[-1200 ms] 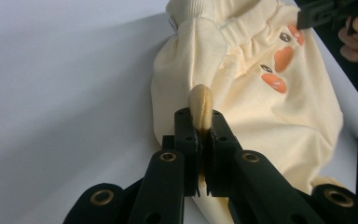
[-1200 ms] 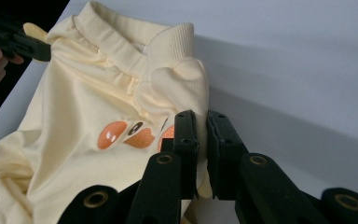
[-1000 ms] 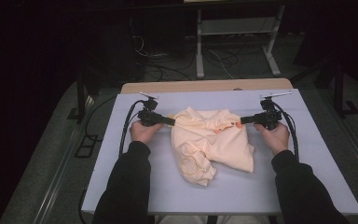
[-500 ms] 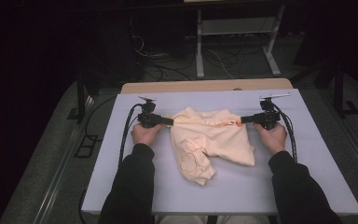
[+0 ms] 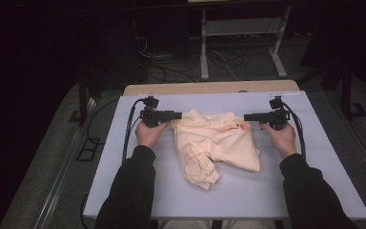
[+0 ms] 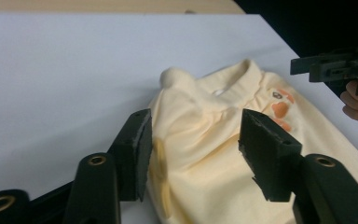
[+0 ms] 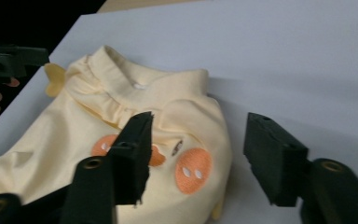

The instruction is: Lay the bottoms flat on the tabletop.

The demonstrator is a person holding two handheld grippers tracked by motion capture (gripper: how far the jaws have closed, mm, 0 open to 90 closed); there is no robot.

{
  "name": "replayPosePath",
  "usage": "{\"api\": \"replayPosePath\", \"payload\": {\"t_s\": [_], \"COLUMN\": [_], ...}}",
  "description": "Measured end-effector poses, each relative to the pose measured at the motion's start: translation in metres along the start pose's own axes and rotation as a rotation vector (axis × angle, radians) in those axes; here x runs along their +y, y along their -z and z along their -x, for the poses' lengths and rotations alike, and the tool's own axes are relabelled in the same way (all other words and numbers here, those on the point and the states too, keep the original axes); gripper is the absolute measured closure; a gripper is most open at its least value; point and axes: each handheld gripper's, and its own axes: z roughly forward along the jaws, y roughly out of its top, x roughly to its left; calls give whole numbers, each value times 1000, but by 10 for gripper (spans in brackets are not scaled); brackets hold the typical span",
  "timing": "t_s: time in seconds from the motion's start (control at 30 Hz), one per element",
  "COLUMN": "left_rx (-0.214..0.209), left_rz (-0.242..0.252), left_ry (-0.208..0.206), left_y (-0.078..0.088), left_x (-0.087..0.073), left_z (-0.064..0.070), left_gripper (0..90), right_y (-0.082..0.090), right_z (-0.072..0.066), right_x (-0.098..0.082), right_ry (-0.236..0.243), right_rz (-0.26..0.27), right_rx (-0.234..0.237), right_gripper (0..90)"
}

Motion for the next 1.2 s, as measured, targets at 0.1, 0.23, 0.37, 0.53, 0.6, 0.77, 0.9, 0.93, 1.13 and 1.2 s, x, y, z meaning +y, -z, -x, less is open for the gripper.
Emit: {"api": "replayPosePath", "payload": {"t_s": [0.1,0.23,0.37,0.53,0.6,0.77,0.9,0.93,1.13,1.2], "left_rx": [6,42,84,141,160,167,155,138,83,35], "left_rz": [-11,-61,-81,-151,-213,-240,-238,-245,-219,-166], "left_ry": [-32,-98,-143,-146,-154,-214,-215,-192,-54,40], "left_y": [-4,-23,-33,-40,-45,-54,-57,-59,-58,-53], "left_x": [0,-6,-9,-11,-15,-20,-20,-18,-10,-5], "left_z": [4,12,18,11,6,9,11,10,0,-9], "left_gripper": [416,386,378,368,366,443,638,714,821,822], "right_y": [-1,-11,-21,-32,-38,-51,-52,-51,-43,-42], "right_z": [-5,-17,-21,-17,-13,-16,-13,-11,-4,-3], "right_x": [3,7,6,4,2,-4,-2,-1,11,19], "right_ry": [21,74,100,110,104,135,74,45,-64,-76], "right_rz": [-8,-54,-80,-114,-134,-220,-240,-238,-177,-160], "right_rx": [7,-2,-20,-79,-91,-75,-33,-6,69,75], "right_gripper": [320,263,264,267,290,622,758,767,786,786]}}
